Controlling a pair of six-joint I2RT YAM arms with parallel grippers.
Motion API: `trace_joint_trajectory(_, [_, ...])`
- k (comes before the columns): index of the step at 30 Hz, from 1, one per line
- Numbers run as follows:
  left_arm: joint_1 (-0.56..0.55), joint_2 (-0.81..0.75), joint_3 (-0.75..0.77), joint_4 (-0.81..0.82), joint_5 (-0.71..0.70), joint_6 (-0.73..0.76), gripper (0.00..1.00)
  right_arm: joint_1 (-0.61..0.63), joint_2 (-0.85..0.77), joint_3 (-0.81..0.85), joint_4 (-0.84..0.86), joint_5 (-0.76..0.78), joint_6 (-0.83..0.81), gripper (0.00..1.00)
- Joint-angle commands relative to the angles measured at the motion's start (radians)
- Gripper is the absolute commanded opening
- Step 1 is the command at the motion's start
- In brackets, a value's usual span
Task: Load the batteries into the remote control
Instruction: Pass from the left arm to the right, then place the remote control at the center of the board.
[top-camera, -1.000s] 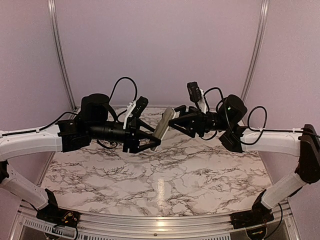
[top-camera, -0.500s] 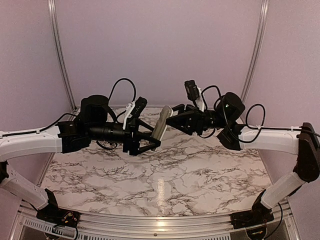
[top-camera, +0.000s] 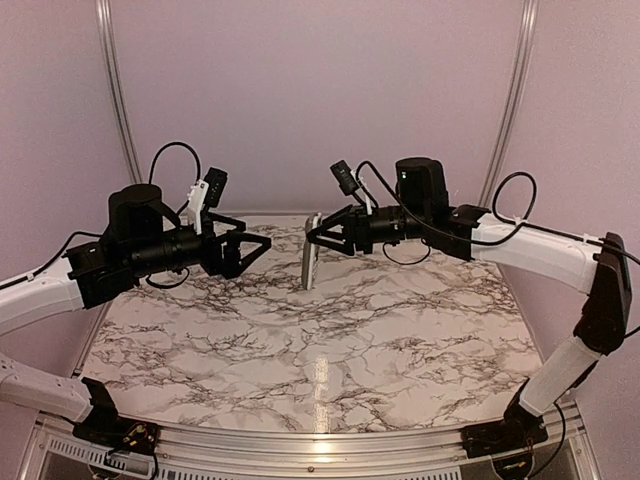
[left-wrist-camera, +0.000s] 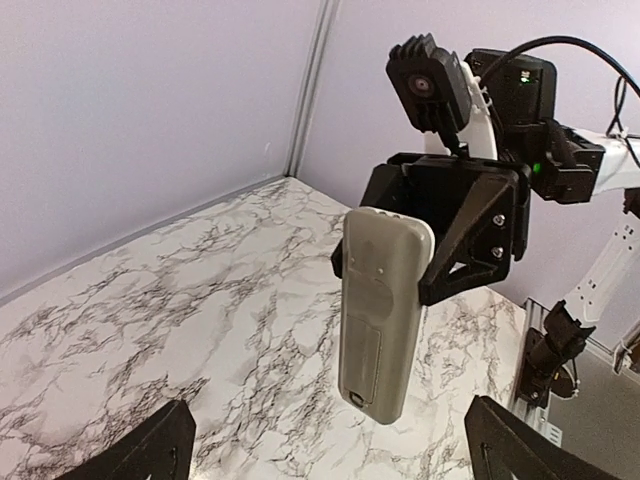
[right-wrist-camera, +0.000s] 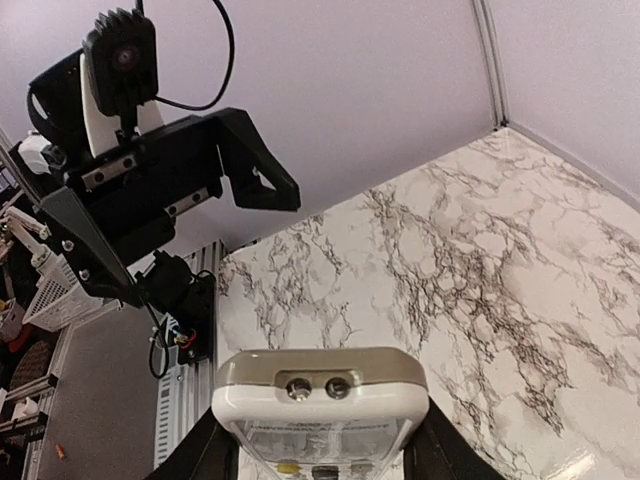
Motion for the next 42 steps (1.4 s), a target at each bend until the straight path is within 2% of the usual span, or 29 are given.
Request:
trace_joint_trajectory(1, [0.056,0.01,-0.013,-0.119,-0.205,-0.068,0.99,-0.001,0.104,0.123,-0.403,0.196,-0.148,0.13])
trace_joint_trajectory(6, [0.158,0.082,0.012,-0.229,-0.293,-0.138,0.99,0.037,0.241,0.288,-0.664,0.346,-0.22,0.13])
trace_joint_trajectory(14, [0.285,0.127,-0.041,-0.205,-0.212,-0.198,0.99,0.142,0.521,0.558,-0.995,0.596,-0.319,0.12])
trace_joint_trajectory(20, [0.314,0.147,-0.073,-0.181,-0.187,-0.216,0.99,0.189,0.709,0.715,-1.131,0.68,-0.348,0.12])
trace_joint_trajectory(28, [0.318,0.178,-0.121,-0.104,-0.169,-0.234,0.99,0.213,0.83,0.799,-1.191,0.737,-0.327,0.17])
trace_joint_trajectory(30, [0.319,0.19,-0.126,-0.09,-0.164,-0.236,0.99,0.215,0.85,0.813,-1.197,0.737,-0.32,0.24])
trace_joint_trajectory(40, [0.321,0.207,-0.11,-0.087,-0.116,-0.228,0.99,0.215,0.805,0.817,-1.154,0.677,-0.318,0.87])
trace_joint_trajectory(42, [0.322,0.207,-0.095,-0.099,-0.114,-0.229,0.99,0.21,0.773,0.806,-1.121,0.651,-0.321,0.95])
